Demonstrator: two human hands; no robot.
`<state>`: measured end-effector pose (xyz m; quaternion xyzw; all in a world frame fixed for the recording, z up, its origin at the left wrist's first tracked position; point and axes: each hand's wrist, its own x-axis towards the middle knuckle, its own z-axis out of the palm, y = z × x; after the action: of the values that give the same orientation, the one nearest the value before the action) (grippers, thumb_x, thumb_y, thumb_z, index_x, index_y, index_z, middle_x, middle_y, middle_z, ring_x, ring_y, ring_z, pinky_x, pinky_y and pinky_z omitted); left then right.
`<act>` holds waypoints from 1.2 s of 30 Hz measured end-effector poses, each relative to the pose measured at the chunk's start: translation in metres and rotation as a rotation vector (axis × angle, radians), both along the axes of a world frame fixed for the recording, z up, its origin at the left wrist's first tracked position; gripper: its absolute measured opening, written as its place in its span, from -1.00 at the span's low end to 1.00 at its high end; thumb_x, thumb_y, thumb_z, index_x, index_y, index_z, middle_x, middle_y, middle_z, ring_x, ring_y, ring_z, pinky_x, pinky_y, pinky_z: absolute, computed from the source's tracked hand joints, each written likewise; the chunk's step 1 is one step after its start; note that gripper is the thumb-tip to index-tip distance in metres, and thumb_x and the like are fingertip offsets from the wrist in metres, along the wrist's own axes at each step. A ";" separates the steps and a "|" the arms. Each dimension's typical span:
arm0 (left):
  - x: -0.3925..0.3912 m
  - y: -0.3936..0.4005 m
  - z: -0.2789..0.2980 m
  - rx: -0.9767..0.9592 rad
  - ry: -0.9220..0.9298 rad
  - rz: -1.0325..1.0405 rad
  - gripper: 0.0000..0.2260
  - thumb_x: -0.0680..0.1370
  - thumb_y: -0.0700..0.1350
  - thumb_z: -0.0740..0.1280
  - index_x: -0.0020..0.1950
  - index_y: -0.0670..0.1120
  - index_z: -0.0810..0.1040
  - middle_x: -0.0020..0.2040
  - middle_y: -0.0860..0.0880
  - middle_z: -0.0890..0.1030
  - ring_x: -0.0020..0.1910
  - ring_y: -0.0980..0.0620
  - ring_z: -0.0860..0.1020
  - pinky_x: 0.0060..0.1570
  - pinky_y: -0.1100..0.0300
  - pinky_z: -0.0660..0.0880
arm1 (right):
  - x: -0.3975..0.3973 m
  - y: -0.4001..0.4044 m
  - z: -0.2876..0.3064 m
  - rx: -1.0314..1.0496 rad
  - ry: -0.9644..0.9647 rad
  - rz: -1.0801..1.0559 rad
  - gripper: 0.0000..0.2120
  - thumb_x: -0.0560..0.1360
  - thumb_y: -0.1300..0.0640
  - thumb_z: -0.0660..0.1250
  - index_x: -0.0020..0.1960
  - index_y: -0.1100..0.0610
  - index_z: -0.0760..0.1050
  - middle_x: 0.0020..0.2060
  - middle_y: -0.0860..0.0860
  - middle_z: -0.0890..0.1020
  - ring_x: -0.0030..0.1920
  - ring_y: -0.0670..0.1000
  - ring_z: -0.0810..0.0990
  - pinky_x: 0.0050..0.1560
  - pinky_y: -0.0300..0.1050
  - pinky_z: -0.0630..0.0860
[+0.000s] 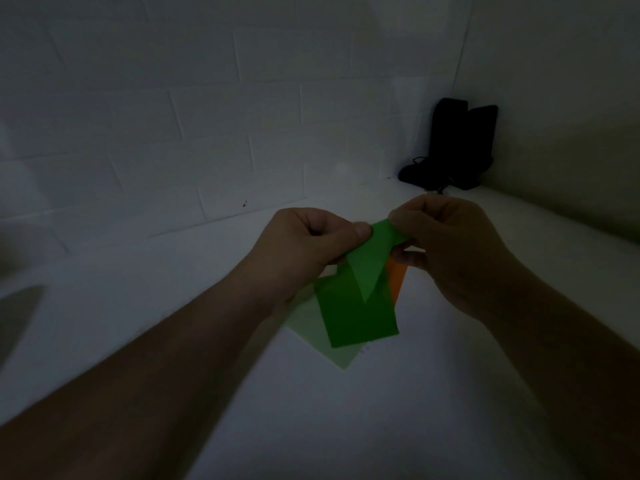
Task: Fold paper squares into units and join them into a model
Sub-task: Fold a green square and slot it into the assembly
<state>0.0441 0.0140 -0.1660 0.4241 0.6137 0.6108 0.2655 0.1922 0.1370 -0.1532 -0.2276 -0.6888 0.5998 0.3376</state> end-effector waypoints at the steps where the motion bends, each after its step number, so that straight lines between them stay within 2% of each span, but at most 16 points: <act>1: -0.001 0.000 0.000 -0.004 0.019 0.012 -0.77 0.41 0.02 0.54 -0.17 -0.14 0.73 -0.19 -0.15 0.72 -0.22 -0.02 0.64 -0.05 0.09 0.63 | 0.000 0.000 0.001 -0.004 0.004 -0.004 -0.81 0.59 0.27 0.31 -0.20 0.17 0.54 -0.39 -0.06 0.66 -0.31 -0.10 0.66 -0.22 -0.22 0.66; 4: -0.003 0.001 -0.001 -0.016 0.036 0.021 -0.74 0.32 0.10 0.55 -0.26 -0.09 0.71 -0.25 -0.16 0.67 -0.25 0.02 0.59 -0.12 0.11 0.57 | -0.001 0.000 0.000 -0.011 0.001 -0.005 -0.81 0.59 0.27 0.32 -0.21 0.16 0.53 -0.39 -0.07 0.66 -0.32 -0.10 0.66 -0.22 -0.22 0.65; 8: -0.005 0.000 -0.002 -0.009 -0.012 -0.003 -0.78 0.35 0.08 0.55 -0.20 -0.06 0.74 -0.11 -0.30 0.69 -0.16 -0.06 0.59 -0.04 0.05 0.58 | 0.000 0.000 0.000 -0.003 0.010 -0.007 -0.80 0.59 0.25 0.31 -0.21 0.16 0.53 -0.39 -0.07 0.66 -0.32 -0.10 0.65 -0.23 -0.23 0.64; 11: -0.006 0.000 -0.001 0.000 -0.071 0.015 -0.92 0.48 -0.07 0.51 -0.18 -0.05 0.75 -0.22 -0.13 0.68 -0.20 0.02 0.59 -0.04 0.09 0.59 | 0.002 0.004 0.004 -0.058 0.051 -0.031 -0.82 0.60 0.22 0.30 -0.18 0.16 0.53 -0.36 -0.06 0.66 -0.31 -0.07 0.63 -0.22 -0.22 0.64; 14: -0.008 0.001 0.000 0.013 -0.095 0.058 -0.88 0.58 -0.16 0.43 -0.16 -0.07 0.69 -0.26 -0.02 0.64 -0.22 0.07 0.59 -0.06 0.10 0.58 | 0.003 0.009 0.005 -0.118 0.073 -0.059 -0.81 0.61 0.18 0.31 -0.19 0.13 0.51 -0.35 -0.06 0.66 -0.27 -0.03 0.63 -0.17 -0.15 0.65; 17: -0.009 0.002 0.001 0.023 -0.122 0.044 -0.89 0.60 -0.09 0.39 -0.11 -0.04 0.63 -0.16 -0.01 0.65 -0.15 0.04 0.60 -0.08 0.11 0.54 | 0.004 0.009 0.004 -0.111 0.071 -0.022 -0.79 0.61 0.19 0.30 -0.21 0.11 0.51 -0.34 -0.04 0.65 -0.27 -0.02 0.62 -0.14 -0.12 0.64; 20: -0.006 0.000 0.001 -0.007 -0.086 -0.024 -0.90 0.58 -0.05 0.42 -0.03 -0.06 0.68 -0.08 -0.05 0.69 -0.08 0.00 0.62 -0.03 0.09 0.53 | 0.002 0.005 0.002 -0.086 0.051 0.010 -0.82 0.60 0.21 0.31 -0.18 0.13 0.55 -0.32 -0.02 0.68 -0.29 -0.04 0.63 -0.18 -0.16 0.65; 25: -0.006 0.002 -0.003 0.034 -0.032 0.035 -0.87 0.59 -0.11 0.43 -0.15 -0.03 0.70 -0.17 -0.07 0.70 -0.15 0.03 0.62 0.00 0.02 0.53 | 0.002 0.006 0.001 -0.068 0.018 0.022 -0.84 0.59 0.22 0.33 -0.16 0.12 0.56 -0.33 -0.02 0.68 -0.32 -0.06 0.64 -0.14 -0.11 0.68; 28: -0.009 0.003 -0.005 0.062 0.025 0.020 -0.92 0.51 -0.10 0.46 -0.17 -0.05 0.71 -0.17 -0.12 0.70 -0.14 -0.05 0.63 0.01 -0.03 0.57 | 0.003 0.007 -0.002 0.125 -0.095 0.008 -0.85 0.55 0.24 0.37 -0.17 0.09 0.60 -0.29 -0.01 0.69 -0.25 -0.06 0.67 -0.14 -0.06 0.68; 31: -0.008 0.000 -0.007 0.036 0.202 -0.022 -0.90 0.54 -0.24 0.46 -0.16 -0.11 0.70 -0.25 -0.04 0.71 -0.23 0.06 0.66 -0.16 0.18 0.59 | 0.003 0.002 -0.005 0.360 -0.174 0.031 -0.85 0.50 0.23 0.45 -0.16 0.00 0.65 -0.28 -0.14 0.69 -0.23 -0.15 0.65 -0.23 -0.31 0.56; 34: -0.006 -0.002 -0.008 -0.020 0.310 -0.065 -0.93 0.55 -0.22 0.47 -0.12 -0.11 0.72 -0.22 -0.05 0.72 -0.22 -0.01 0.70 -0.12 0.06 0.65 | 0.002 -0.004 -0.004 0.546 -0.217 0.038 -0.75 0.47 0.22 0.50 -0.23 -0.12 0.62 -0.32 -0.32 0.65 -0.22 -0.27 0.63 -0.23 -0.46 0.50; 36: -0.007 -0.003 -0.008 -0.030 0.327 -0.064 -0.93 0.55 -0.20 0.47 -0.11 -0.08 0.73 -0.21 -0.05 0.73 -0.20 -0.04 0.71 -0.10 0.02 0.67 | 0.002 -0.004 -0.005 0.569 -0.234 0.034 -0.74 0.48 0.22 0.49 -0.25 -0.14 0.62 -0.33 -0.33 0.64 -0.23 -0.30 0.62 -0.25 -0.50 0.46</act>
<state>0.0374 0.0109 -0.1737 0.5330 0.6440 0.5155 0.1881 0.1945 0.1328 -0.1578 -0.1802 -0.8669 0.3582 0.2961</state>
